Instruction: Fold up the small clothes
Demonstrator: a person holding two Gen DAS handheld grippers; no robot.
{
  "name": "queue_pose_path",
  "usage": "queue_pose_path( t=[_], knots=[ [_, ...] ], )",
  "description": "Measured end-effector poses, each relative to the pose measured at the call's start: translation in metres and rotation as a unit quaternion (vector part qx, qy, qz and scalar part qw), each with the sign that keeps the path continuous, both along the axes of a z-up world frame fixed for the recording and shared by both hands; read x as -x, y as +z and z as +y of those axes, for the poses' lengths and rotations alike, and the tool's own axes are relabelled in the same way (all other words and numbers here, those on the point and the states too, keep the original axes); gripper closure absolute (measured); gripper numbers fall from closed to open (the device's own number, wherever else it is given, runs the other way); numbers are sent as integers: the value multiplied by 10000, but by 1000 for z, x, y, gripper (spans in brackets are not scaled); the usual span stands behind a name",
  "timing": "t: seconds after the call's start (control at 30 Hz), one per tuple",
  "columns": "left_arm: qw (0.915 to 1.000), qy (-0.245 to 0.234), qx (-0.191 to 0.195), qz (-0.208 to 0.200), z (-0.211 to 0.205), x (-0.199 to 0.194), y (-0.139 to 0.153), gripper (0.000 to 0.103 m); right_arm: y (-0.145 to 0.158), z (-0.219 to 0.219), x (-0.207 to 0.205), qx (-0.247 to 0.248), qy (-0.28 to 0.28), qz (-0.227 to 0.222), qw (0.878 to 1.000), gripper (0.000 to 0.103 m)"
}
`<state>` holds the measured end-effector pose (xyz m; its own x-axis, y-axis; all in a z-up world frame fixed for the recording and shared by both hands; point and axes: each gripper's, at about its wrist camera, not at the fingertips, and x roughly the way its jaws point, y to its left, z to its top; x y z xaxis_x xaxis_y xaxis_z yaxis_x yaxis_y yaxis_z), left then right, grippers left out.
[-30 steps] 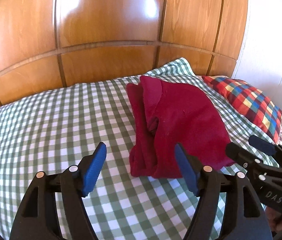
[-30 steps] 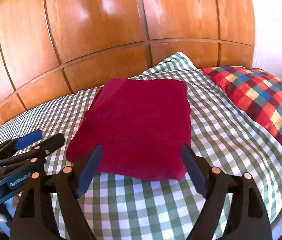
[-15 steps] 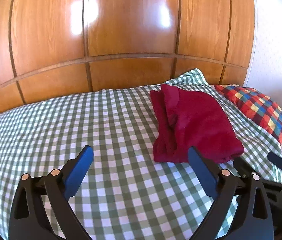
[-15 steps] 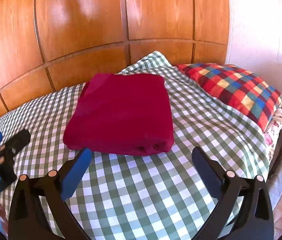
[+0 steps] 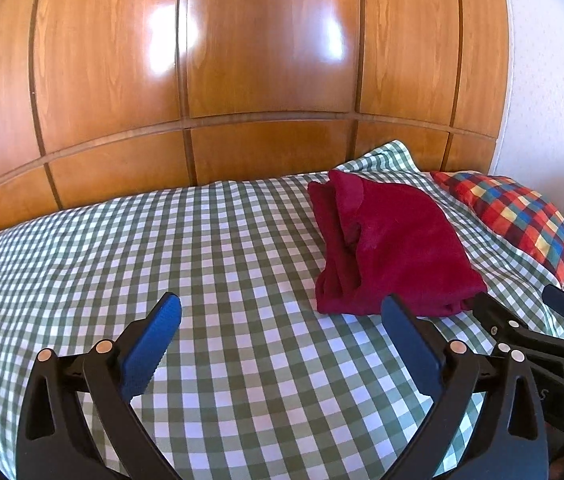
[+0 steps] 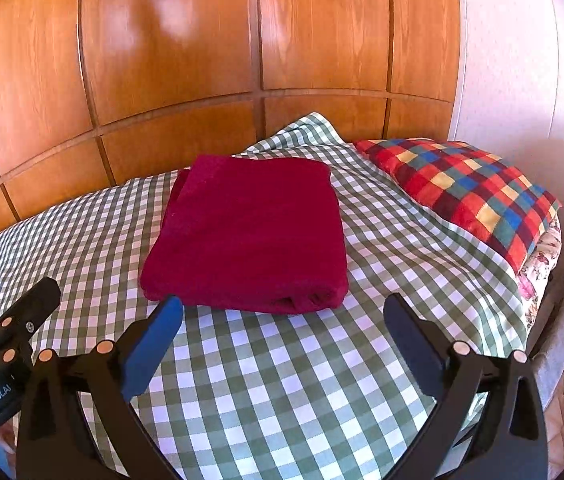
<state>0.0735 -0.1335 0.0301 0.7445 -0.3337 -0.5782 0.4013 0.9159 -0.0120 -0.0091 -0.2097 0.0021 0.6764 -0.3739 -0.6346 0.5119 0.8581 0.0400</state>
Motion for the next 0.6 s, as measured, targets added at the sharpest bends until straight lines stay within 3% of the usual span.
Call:
queue_pose_path(
  t=[0.6],
  knots=[
    [9998,155,44,-92,8,2,8,4,-1,0,1,10,50,20,10000,3]
  ],
)
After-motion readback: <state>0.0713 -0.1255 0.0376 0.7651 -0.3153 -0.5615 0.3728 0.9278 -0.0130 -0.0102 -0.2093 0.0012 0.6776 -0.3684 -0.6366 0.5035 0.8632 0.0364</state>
